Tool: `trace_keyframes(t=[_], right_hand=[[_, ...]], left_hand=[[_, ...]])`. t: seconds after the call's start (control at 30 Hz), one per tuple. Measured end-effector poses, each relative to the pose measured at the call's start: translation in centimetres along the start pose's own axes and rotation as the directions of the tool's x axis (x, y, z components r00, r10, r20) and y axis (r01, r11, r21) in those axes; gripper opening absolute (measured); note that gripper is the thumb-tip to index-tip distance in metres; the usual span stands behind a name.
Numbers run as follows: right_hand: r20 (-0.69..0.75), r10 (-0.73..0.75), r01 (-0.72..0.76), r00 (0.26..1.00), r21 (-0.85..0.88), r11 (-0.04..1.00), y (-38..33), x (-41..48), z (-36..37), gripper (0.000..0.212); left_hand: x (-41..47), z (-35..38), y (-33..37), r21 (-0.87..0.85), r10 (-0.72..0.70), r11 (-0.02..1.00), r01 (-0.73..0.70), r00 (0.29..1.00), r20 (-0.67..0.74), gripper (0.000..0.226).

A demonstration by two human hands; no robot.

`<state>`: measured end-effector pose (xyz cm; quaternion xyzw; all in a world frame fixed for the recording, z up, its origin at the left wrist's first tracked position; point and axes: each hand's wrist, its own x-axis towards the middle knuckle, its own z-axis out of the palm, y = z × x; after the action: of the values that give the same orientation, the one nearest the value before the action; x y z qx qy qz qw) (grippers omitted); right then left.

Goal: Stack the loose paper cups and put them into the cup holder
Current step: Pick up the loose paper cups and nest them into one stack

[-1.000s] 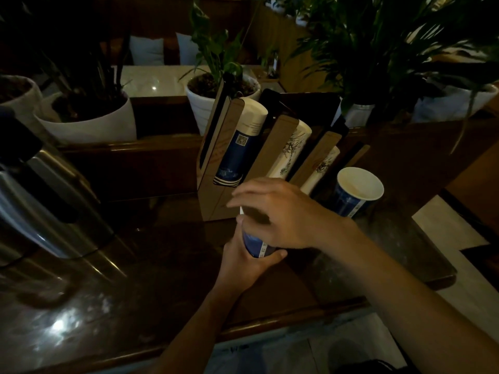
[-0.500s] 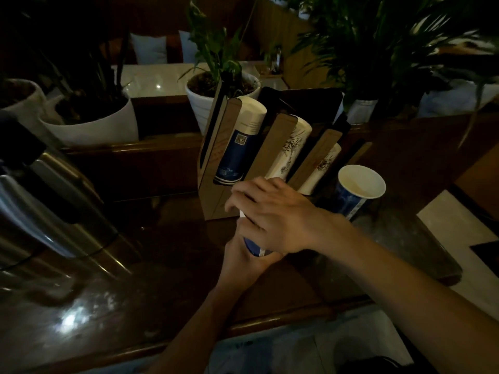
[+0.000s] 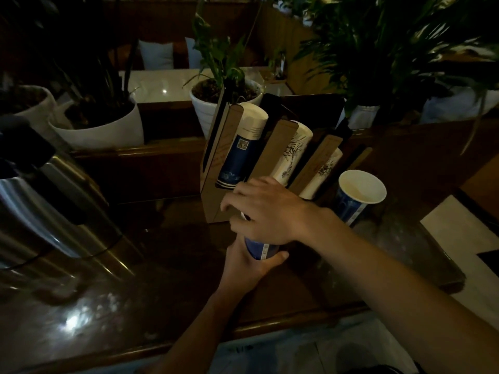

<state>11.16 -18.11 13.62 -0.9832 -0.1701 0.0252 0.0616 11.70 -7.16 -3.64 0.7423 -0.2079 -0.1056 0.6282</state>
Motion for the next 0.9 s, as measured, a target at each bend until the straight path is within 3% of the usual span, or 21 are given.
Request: trace_keyframes(t=[0.43, 0.63, 0.8, 0.9], right_hand=[[-0.054, 0.029, -0.028, 0.998, 0.025, 0.999, -0.1, 0.1, 0.6, 0.045], [-0.239, 0.004, 0.029, 0.971, 0.132, 0.991, 0.5, -1.8, 0.9, 0.034], [-0.269, -0.033, 0.066, 0.963, 0.113, 0.991, 0.9, -3.0, 1.3, 0.044], [-0.266, -0.042, 0.062, 0.963, 0.068, 0.996, 1.1, -3.5, 1.7, 0.050]], left_hand=[[0.0, -0.3, 0.6, 0.011, -0.012, 1.000, 0.012, 1.000, -0.006, 0.065], [0.0, -0.2, 0.6, -0.024, -0.018, 1.000, 0.018, 1.000, 0.013, 0.094], [0.0, -0.4, 0.8, -0.045, -0.017, 0.999, 0.018, 0.999, 0.030, 0.097], [-0.1, -0.4, 0.8, -0.024, -0.016, 1.000, 0.017, 0.999, 0.038, 0.088]])
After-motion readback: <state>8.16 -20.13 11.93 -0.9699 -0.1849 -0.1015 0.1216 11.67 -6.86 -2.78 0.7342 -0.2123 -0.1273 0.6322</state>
